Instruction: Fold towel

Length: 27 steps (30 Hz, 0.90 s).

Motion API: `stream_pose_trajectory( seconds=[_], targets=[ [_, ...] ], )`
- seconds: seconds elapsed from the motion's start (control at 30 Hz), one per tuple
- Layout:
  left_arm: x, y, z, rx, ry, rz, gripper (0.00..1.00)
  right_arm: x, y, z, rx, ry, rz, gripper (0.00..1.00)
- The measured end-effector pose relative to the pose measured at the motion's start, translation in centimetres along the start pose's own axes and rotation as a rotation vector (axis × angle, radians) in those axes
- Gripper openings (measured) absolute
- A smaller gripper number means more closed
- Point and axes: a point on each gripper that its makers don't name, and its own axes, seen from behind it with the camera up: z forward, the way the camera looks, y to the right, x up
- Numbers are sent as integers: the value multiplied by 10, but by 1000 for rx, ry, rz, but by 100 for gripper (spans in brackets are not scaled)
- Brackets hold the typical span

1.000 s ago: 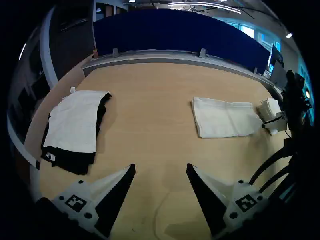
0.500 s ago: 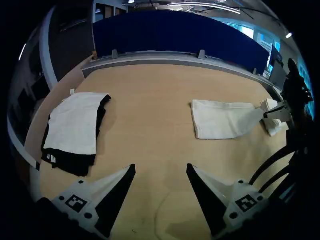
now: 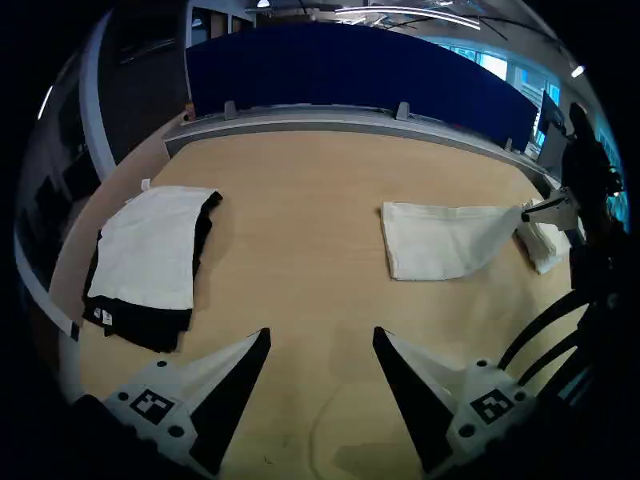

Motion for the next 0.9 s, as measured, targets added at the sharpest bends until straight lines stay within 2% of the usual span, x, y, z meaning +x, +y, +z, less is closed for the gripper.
stream_pose_trajectory(
  seconds=[0.37, 0.9],
  targets=[
    [-4, 0, -5, 0, 1, -13, 95, 44, -18, 13, 29, 20, -106, 2],
    [-6, -4, -11, 9, 15, -43, 95, 69, -55, 39, 87, 0, -204, 2]
  ],
)
